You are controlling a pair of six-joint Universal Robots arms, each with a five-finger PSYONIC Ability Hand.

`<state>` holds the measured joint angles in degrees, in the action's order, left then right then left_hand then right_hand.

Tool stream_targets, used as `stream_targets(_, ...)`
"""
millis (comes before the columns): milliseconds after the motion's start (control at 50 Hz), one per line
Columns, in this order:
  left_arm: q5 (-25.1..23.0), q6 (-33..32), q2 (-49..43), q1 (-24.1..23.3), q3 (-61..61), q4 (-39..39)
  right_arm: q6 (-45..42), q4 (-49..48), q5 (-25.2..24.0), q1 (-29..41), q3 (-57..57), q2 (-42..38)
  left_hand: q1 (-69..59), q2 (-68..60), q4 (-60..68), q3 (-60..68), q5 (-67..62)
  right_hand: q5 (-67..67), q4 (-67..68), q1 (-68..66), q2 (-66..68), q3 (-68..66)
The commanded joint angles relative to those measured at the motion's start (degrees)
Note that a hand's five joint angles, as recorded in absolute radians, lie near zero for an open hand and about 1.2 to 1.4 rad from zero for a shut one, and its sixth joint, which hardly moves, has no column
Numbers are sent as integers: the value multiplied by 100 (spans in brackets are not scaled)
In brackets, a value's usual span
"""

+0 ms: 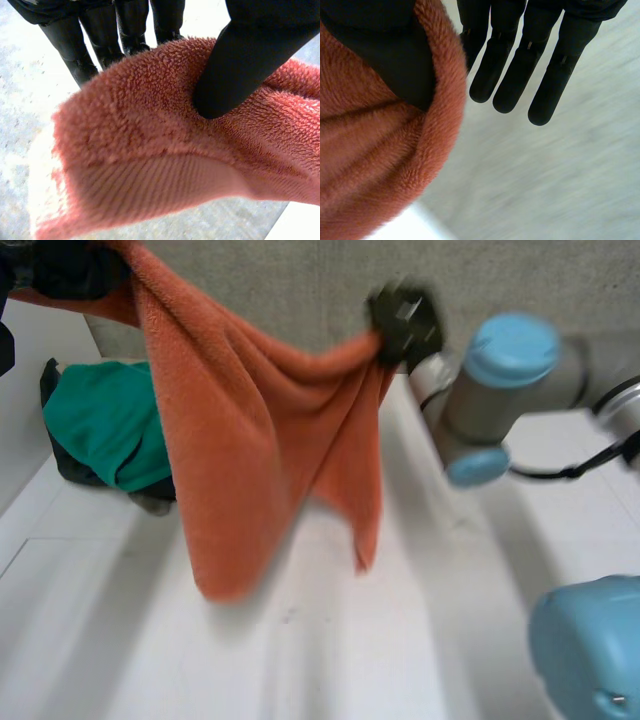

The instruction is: Fold the laundry.

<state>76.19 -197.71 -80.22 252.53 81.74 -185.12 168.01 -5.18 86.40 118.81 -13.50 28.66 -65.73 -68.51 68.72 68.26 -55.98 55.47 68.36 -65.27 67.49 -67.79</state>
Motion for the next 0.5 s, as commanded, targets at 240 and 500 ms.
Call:
stream_targets(240, 888, 75, -2576, -336, -299, -507, -716, -791, -545, -587, -5354, 3426, -1427, -1149, 1128, 1174, -1402, 1453, 1164, -1473, 1251, -1221)
stream_targets(500, 1196, -92, -4309, -626, 71, -42, -1332, -677, -818, -657, -7378, 2750, 1089, 1368, -1388, -1343, 1115, -2633, -2922, 2613, -2835, 2865)
